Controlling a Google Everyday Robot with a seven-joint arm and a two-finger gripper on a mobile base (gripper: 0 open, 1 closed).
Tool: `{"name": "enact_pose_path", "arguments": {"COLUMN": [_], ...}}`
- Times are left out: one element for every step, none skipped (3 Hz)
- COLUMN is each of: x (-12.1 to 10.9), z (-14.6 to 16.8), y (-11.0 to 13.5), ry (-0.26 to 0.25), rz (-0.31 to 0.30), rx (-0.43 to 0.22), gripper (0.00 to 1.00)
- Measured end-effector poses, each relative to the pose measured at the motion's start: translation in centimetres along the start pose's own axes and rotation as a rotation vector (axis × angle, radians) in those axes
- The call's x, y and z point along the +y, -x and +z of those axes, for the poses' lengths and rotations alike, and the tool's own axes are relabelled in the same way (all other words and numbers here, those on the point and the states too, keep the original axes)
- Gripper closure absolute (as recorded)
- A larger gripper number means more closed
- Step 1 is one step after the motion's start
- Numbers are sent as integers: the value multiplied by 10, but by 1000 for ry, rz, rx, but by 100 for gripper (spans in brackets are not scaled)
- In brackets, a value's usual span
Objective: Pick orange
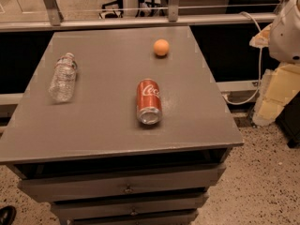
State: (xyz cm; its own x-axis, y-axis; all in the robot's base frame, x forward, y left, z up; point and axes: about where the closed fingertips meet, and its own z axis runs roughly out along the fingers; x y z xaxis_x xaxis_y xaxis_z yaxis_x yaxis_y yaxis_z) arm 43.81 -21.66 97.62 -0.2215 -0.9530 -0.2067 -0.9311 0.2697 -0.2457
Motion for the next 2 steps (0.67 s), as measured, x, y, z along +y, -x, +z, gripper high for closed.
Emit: {"name": "enact_pose_path", "arguments": {"x": [0, -9], "z": [0, 9], "y": [0, 1], "ry": [0, -14], "rz": [0, -3], "rx": [0, -21], "gripper": [0, 0]}}
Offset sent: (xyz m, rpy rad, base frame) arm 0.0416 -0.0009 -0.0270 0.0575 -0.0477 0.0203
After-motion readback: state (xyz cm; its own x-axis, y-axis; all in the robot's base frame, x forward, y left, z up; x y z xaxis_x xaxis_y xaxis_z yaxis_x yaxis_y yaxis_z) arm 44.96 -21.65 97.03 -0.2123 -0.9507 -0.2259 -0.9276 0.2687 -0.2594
